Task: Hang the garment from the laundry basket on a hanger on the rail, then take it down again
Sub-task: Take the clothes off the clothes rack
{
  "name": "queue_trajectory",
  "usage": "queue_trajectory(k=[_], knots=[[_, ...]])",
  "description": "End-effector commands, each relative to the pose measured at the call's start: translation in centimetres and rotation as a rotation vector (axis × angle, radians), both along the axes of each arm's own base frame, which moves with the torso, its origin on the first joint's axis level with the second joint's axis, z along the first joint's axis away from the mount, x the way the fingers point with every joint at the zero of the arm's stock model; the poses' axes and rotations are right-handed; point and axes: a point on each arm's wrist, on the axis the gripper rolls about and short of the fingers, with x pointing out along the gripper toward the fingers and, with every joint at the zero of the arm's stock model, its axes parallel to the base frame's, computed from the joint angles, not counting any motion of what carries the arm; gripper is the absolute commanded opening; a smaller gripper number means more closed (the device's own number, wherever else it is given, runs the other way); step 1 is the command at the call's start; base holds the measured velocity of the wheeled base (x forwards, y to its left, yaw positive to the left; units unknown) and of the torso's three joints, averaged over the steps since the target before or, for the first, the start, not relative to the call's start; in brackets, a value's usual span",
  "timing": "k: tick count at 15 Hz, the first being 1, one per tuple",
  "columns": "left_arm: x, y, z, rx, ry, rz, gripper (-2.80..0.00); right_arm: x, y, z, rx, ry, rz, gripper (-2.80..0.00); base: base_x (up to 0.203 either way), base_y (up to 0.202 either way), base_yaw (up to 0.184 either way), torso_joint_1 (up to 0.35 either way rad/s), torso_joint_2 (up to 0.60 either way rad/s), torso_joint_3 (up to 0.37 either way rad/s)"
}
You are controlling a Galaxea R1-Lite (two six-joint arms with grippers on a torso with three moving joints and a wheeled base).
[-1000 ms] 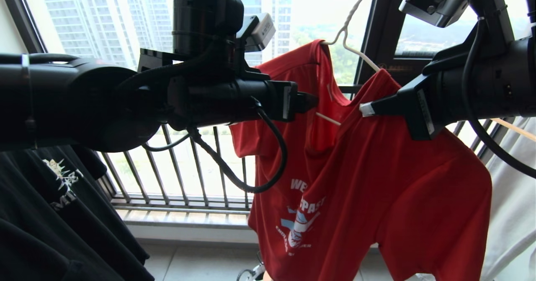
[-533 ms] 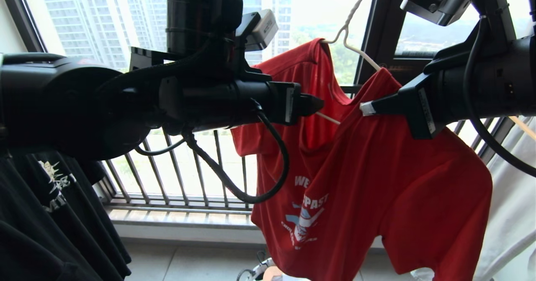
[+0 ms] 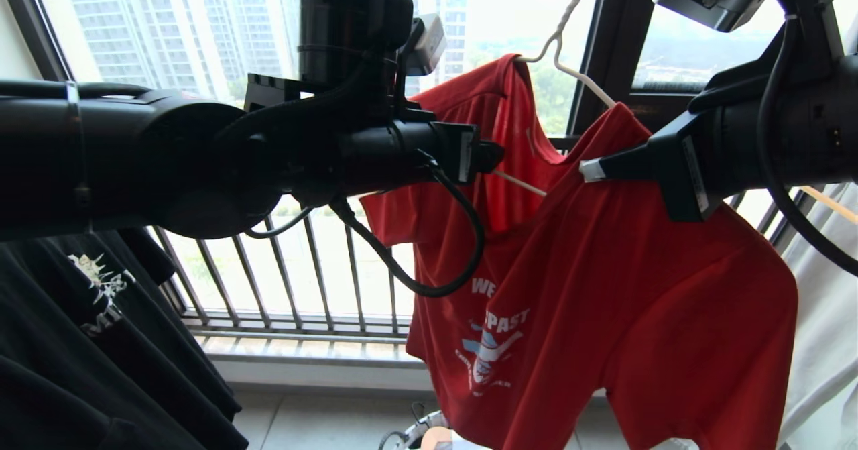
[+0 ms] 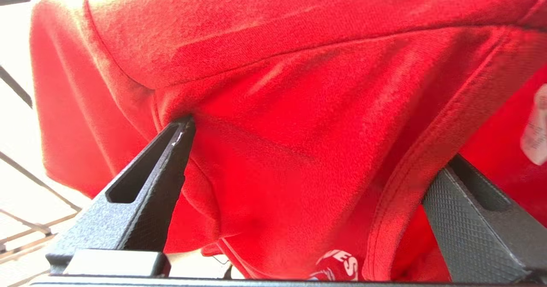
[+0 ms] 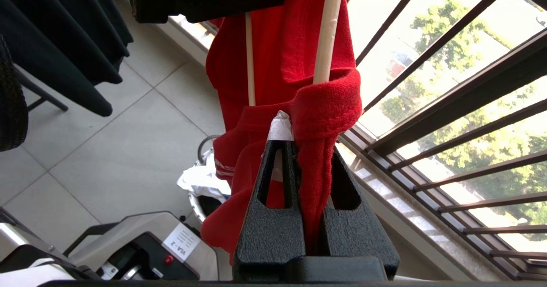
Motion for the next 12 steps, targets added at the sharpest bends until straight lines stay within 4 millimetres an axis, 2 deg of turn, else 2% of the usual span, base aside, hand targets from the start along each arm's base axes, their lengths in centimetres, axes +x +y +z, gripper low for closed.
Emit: queue_trajectory(k=[1,7,10,12], knots=[[0.0,0.1,0.1,0.002,-0.006,0.032,0.0,-0.1,-0.1,0.0,-0.001,0.0,0.001,-2.8,0.0,0.0,0.0,0.0,0.0,0.0],[-0.6,0.6,0.8,-0.016,-0.015,0.031,0.0,-0.1,0.0,0.0,-0.003,0.0,0.0,-2.8,0.0,0.0,0.0,0.0,0.0,0.0],[-1.3,1.3,0.5,-0.004,-0.004,0.031,0.0,0.0,0.0,0.0,-0.004,0.0,-0.003,-2.8,0.0,0.0,0.0,0.0,0.0,0.0],[-0.8,1.4,0.2,0.004,0.002,0.043,0.0,0.0,0.1,0.0,-0.003,0.0,0.0,-2.8,0.0,0.0,0.0,0.0,0.0,0.0]])
